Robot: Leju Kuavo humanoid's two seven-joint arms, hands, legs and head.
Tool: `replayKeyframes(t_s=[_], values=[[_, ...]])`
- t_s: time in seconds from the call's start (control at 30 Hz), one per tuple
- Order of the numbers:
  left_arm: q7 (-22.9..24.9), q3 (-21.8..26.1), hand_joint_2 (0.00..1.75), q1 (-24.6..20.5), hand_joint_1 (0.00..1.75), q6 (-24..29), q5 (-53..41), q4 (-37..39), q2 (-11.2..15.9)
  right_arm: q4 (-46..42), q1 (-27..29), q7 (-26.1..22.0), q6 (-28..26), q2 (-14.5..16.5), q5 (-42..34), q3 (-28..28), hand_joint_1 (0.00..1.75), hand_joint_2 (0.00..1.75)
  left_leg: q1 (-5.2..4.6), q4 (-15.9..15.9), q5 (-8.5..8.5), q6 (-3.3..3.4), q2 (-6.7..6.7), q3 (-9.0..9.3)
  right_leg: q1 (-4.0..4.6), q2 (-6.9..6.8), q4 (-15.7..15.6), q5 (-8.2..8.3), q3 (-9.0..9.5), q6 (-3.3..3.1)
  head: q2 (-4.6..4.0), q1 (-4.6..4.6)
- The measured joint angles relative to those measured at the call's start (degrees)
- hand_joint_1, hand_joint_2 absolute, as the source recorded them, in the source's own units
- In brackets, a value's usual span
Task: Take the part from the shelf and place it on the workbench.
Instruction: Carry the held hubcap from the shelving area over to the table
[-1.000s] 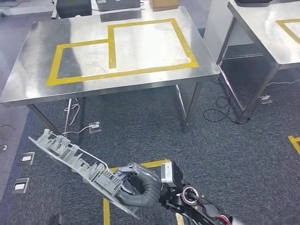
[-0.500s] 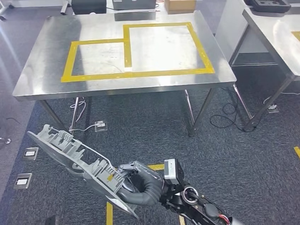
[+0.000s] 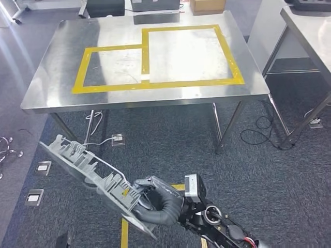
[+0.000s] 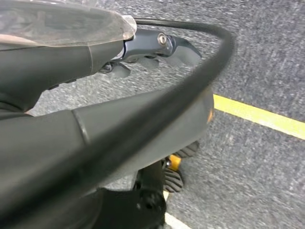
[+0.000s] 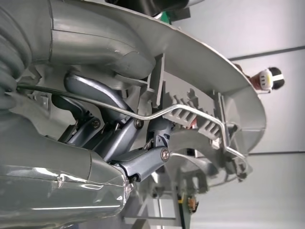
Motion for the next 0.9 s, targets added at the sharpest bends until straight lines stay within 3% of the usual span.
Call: replayKeyframes(t_s=[0.07, 0.1, 0.13, 0.2, 0.23, 0.3, 0.4, 0.47, 0.53, 0.57, 0.6, 0.63, 0.7, 0.77, 0.83, 0.9], values=[[0.00, 0.01, 0.00, 0.10, 0.00, 0.01, 0.14, 0.00, 0.00, 0.01, 0.04, -0.09, 0.02, 0.00, 0.01, 0.02, 1.75, 1.75, 0.32, 7.18, -1.86, -0.49, 0.14, -4.66, -0.01, -0.15, 0.00, -0.34, 0.27, -0.16, 0.01, -0.60], [0.01, 0.01, 0.00, 0.22, 0.00, 0.03, 0.21, 0.00, 0.02, 0.02, 0.08, -0.16, 0.03, 0.00, 0.01, 0.02, 1.75, 1.75, 0.52, 8.19, -1.22, -0.69, 0.23, -5.82, -0.04, -0.14, 0.01, -0.59, 0.50, -0.11, 0.01, -0.88], [0.01, 0.01, 0.00, 0.30, 0.00, 0.05, 0.26, 0.00, 0.06, 0.02, 0.11, -0.24, 0.04, 0.00, 0.01, 0.03, 1.75, 1.75, 0.72, 6.85, 0.53, -0.87, 0.33, -5.78, -0.11, -0.12, 0.03, -0.87, 0.82, 0.01, 0.01, -1.16], [-0.01, 0.01, 0.00, 0.34, 0.00, 0.10, 0.28, 0.00, 0.20, 0.02, 0.11, -0.37, 0.05, 0.00, 0.01, 0.03, 1.75, 1.75, 1.11, -0.76, 5.39, -1.19, 0.65, -3.00, -0.27, -0.10, 0.15, -1.65, 1.61, 0.58, 0.01, -1.76], [-0.01, 0.01, 0.00, 0.28, 0.00, 0.10, 0.28, 0.00, 0.24, 0.02, 0.09, -0.43, 0.06, 0.00, 0.01, 0.02, 1.75, 1.75, 1.10, -4.40, 6.81, -1.20, 0.76, -1.43, -0.21, -0.08, 0.31, -2.10, 1.84, 0.97, 0.01, -2.15], [-0.01, 0.02, 0.00, 0.16, 0.00, 0.09, 0.28, 0.00, 0.21, 0.02, 0.06, -0.52, 0.07, 0.01, 0.02, 0.01, 1.75, 1.75, 0.98, -7.80, 7.21, -0.55, 0.82, 0.16, 0.12, -0.07, 0.40, -2.81, 1.93, 1.68, 0.01, -2.30], [-0.01, 0.03, 0.00, 0.21, 0.00, 0.09, 0.26, 0.00, 0.12, 0.02, 0.02, -0.67, 0.04, 0.02, 0.00, -0.02, 1.75, 1.75, 0.81, -7.86, 6.36, 0.99, 0.62, 0.62, 0.01, -0.12, 0.76, -3.79, 1.98, 2.52, 0.01, -1.43], [-0.01, 0.03, 0.00, 0.24, 0.00, 0.09, 0.24, 0.00, 0.10, 0.02, 0.01, -0.78, 0.02, 0.02, -0.01, -0.05, 1.75, 1.75, 0.79, -7.93, 6.01, 1.80, 0.61, 1.10, -0.15, -0.11, 5.03, -6.18, 0.32, 2.94, 0.01, -0.91], [-0.01, 0.03, 0.00, 0.23, 0.00, 0.09, 0.23, 0.00, 0.13, 0.02, 0.07, -0.84, 0.01, 0.01, -0.01, -0.06, 1.75, 1.75, 0.56, -7.93, 5.56, 2.36, 0.60, 1.62, -0.10, -0.09, 13.53, -9.69, -4.01, 3.03, 0.01, -0.13], [-0.01, 0.03, 0.00, 0.24, 0.00, 0.09, 0.21, 0.00, 0.14, 0.03, 0.13, -0.85, 0.00, 0.00, -0.01, -0.06, 1.75, 1.75, 0.40, -7.93, 5.30, 2.52, 0.56, 1.93, -0.07, -0.08, 17.15, -10.63, -6.16, 2.97, 0.01, 0.17], [-0.01, 0.03, 0.00, 0.27, 0.00, 0.08, 0.19, 0.00, 0.14, 0.03, 0.20, -0.85, 0.00, -0.01, -0.01, -0.06, 1.75, 1.75, 0.22, -7.93, 5.01, 2.62, 0.49, 2.32, -0.04, -0.08, 18.91, -10.41, -7.55, 2.81, 0.01, 0.40], [-0.01, 0.03, 0.00, 0.29, 0.00, 0.08, 0.16, 0.00, 0.14, 0.04, 0.23, -0.85, -0.01, -0.01, -0.01, -0.06, 1.75, 1.75, 0.04, -7.92, 4.69, 2.65, 0.38, 2.79, 0.03, -0.07, 18.31, -8.97, -7.86, 2.54, 0.01, 0.59], [-0.01, 0.02, 0.00, 0.32, 0.00, 0.05, 0.15, 0.00, 0.08, 0.04, 0.23, -0.85, -0.02, -0.01, -0.01, -0.08, 1.75, 1.75, -0.24, -7.95, 3.98, 2.63, 0.14, 3.89, 0.45, 0.05, 11.36, -3.72, -5.71, 1.50, 0.01, 1.04], [-0.02, 0.01, 0.00, 0.21, 0.00, 0.01, 0.14, 0.00, -0.12, 0.04, 0.18, -0.89, -0.02, -0.02, -0.03, -0.13, 1.75, 1.75, -0.44, -7.90, 3.36, 2.37, -0.01, 4.53, 1.04, 0.26, 4.56, -0.42, -3.05, 0.34, 0.01, 1.26], [-0.04, 0.01, 0.00, 0.12, 0.00, -0.03, 0.14, 0.00, -0.21, 0.03, 0.19, -1.05, -0.13, -0.02, -0.21, -0.21, 1.75, 1.75, -0.33, -7.96, 3.12, 1.89, -0.06, 4.55, 1.44, 0.38, 2.37, -0.25, -1.95, -0.11, 0.01, 1.32], [-0.05, 0.01, 0.00, 0.13, 0.00, -0.04, 0.14, 0.00, -0.11, -0.01, 0.24, -1.26, -0.30, 0.01, -0.46, -0.42, 1.75, 1.75, -0.25, -7.95, 2.91, 1.33, -0.03, 4.70, 1.21, 0.42, 1.42, -0.19, -1.29, -0.15, 0.01, 1.45]])
